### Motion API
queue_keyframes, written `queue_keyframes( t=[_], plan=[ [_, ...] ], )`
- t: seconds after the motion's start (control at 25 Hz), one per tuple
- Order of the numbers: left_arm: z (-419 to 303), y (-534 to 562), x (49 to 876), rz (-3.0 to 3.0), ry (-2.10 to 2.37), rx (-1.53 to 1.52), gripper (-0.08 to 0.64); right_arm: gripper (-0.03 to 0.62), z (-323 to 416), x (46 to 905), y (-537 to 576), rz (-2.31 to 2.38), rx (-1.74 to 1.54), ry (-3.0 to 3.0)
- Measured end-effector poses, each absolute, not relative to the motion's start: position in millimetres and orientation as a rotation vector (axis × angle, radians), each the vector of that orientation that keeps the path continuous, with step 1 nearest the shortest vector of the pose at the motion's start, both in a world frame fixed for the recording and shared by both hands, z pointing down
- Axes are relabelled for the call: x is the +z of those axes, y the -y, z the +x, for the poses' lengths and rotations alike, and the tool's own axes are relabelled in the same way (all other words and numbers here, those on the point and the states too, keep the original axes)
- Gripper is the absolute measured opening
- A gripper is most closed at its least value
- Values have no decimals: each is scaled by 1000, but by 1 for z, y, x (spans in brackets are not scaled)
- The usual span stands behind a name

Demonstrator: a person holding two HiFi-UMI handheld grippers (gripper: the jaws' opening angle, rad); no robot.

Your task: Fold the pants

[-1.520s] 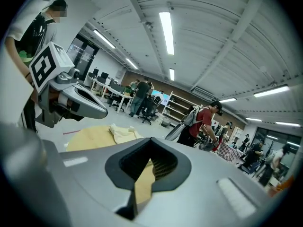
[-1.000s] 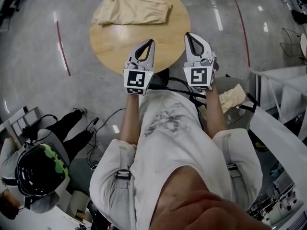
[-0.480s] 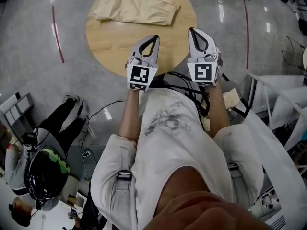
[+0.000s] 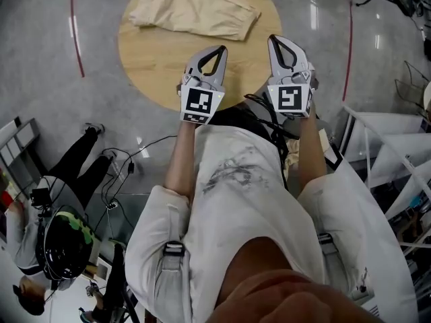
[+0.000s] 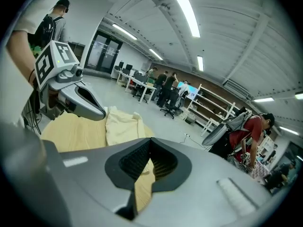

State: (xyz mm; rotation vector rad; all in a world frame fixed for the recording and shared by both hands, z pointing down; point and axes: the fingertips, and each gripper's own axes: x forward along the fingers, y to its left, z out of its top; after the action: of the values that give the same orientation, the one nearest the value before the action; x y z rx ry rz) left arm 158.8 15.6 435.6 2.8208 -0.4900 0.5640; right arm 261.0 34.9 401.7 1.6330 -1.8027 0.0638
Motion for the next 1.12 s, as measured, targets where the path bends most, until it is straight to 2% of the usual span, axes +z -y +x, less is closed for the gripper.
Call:
queue_keyframes(
  t=[1.12],
  plan=[
    [176, -16, 512, 2638, 728, 747, 8, 11, 285, 486, -3, 1146, 16, 1950]
  ],
)
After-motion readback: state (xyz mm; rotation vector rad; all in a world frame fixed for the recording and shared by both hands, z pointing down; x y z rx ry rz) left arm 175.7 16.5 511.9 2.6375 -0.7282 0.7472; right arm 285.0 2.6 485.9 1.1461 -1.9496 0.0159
